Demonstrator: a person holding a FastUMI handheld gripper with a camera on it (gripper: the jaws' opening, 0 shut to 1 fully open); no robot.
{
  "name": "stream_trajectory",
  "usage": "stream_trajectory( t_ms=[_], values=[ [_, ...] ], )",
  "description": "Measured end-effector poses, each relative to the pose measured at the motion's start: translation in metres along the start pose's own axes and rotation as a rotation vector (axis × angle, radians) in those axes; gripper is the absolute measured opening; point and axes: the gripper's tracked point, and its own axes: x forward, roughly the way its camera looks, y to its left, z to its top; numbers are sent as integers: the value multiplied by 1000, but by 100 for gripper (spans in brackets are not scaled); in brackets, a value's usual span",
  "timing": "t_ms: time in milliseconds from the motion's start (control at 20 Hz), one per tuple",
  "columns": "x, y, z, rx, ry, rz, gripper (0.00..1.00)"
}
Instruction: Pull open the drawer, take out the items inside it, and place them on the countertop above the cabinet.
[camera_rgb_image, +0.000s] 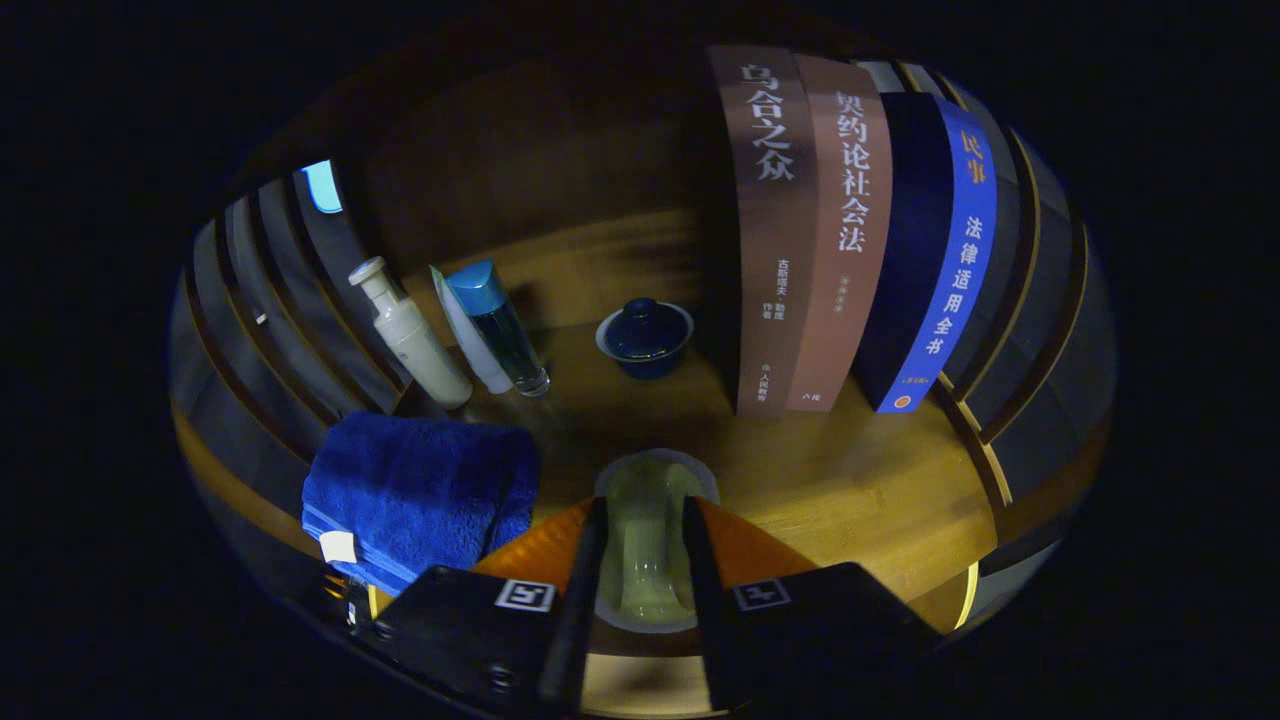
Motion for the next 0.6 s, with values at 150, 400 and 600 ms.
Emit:
stream_trajectory(
  t_ms=[150,400,600],
  values=[
    [-9,-2,-4,-4,-11,-8,87],
    [-58,4,-1,-28,-153,2,100],
    [-128,21,-22,-69,-334,52,100]
  ],
)
